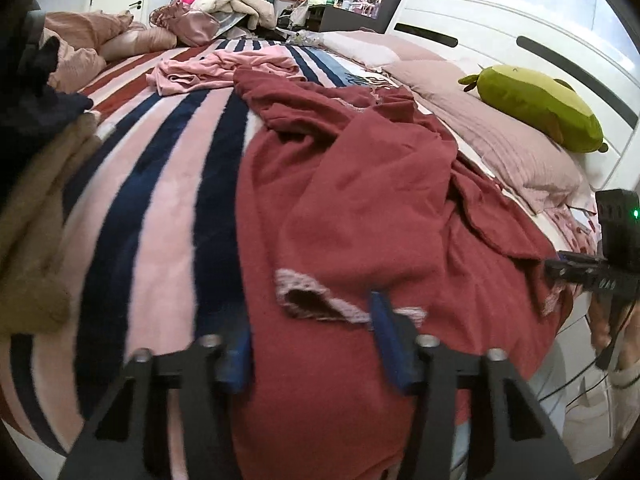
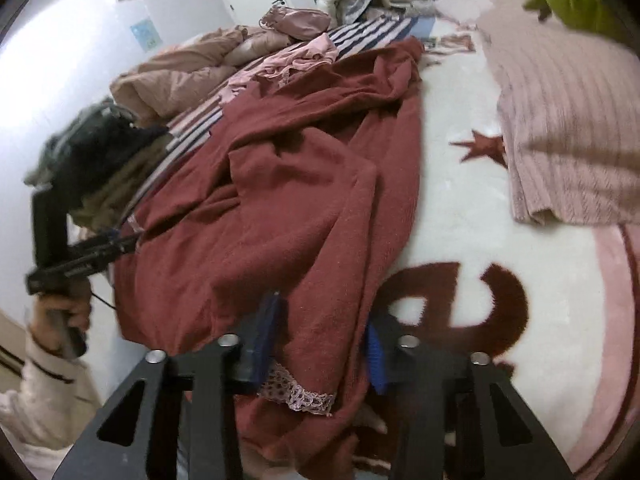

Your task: Fold small clothes

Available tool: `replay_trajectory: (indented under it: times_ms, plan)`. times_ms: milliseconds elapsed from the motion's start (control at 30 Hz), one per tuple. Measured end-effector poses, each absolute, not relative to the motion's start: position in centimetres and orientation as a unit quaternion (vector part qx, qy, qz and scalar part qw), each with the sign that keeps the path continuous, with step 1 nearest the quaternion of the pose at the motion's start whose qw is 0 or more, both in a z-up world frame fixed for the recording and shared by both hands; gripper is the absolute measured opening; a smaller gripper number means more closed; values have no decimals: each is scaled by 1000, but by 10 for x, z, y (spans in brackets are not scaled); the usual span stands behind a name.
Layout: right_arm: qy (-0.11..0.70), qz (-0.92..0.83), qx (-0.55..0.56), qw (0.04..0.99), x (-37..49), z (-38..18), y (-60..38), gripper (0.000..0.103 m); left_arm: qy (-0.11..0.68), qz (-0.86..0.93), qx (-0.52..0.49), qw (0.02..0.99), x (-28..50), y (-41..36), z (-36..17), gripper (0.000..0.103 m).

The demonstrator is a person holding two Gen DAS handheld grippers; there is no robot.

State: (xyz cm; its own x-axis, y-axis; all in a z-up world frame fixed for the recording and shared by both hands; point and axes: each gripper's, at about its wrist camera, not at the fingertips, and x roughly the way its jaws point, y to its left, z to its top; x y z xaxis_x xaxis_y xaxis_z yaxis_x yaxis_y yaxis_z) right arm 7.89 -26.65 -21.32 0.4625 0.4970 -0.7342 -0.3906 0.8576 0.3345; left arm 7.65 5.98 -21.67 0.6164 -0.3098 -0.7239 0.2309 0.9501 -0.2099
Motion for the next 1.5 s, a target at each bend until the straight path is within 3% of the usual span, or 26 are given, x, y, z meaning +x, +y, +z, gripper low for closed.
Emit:
replay_trajectory:
  times_ms: [33, 100, 133, 167, 667, 933, 1267, 1500]
  plan:
    - [447, 263, 66, 852, 78, -213, -264, 9, 410, -144, -42, 899, 76, 56, -216, 34]
    - [439, 272, 78, 853, 76, -212, -263, 6, 406, -127, -12, 905, 72, 46, -215, 22]
    - [434, 273, 75, 855, 75, -211, -262, 6, 402, -123, -5, 907, 70, 42, -213, 10]
    - [428, 274, 71, 858, 72, -210, -261, 6, 401, -128, -12, 907, 68, 43, -212, 7]
    - [317, 387, 166, 850, 11, -138, -270, 4, 285, -181, -75, 938, -10, 74, -123, 6]
    - [281, 411, 163, 852, -16, -98, -268, 4, 222, -210, -73, 949, -37, 85, -70, 6]
    - [316, 334, 174, 871, 101, -110, -269, 4, 241, -157, -62, 956, 65, 86, -84, 6]
    - [393, 270, 149, 866, 214, -147, -258, 4, 327, -116, -87, 934, 194, 87, -135, 7]
